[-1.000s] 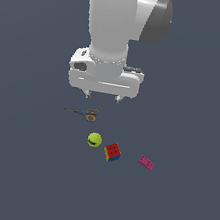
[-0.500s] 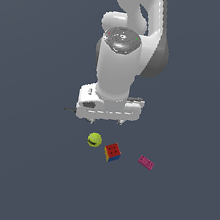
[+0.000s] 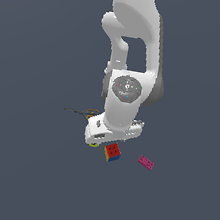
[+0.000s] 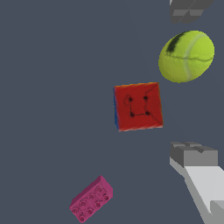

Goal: Pick up a designated object from a clutter of objects.

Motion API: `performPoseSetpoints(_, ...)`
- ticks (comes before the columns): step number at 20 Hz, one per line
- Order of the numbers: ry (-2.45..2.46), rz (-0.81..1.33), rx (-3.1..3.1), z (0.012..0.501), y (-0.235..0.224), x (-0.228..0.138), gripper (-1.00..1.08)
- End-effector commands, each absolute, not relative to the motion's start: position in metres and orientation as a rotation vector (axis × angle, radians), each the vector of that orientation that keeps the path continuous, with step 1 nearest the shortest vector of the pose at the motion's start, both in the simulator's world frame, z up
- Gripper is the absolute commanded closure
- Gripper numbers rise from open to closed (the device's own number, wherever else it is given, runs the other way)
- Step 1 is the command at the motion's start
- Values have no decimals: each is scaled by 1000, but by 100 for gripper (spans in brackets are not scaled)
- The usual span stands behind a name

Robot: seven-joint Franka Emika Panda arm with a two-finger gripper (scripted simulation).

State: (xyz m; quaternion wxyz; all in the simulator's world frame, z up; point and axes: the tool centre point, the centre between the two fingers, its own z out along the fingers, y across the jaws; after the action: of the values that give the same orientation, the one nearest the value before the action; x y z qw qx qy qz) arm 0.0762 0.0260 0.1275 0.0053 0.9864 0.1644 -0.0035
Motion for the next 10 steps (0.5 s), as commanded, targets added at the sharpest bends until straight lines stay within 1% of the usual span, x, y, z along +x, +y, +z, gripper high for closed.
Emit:
performPoseSetpoints(1,562,-5,3084,111,32,80,-92)
performPoseSetpoints(6,620,-1,3078,90,40,83,-92)
performPoseSetpoints(10,639,0,3076,84,42,84,-92)
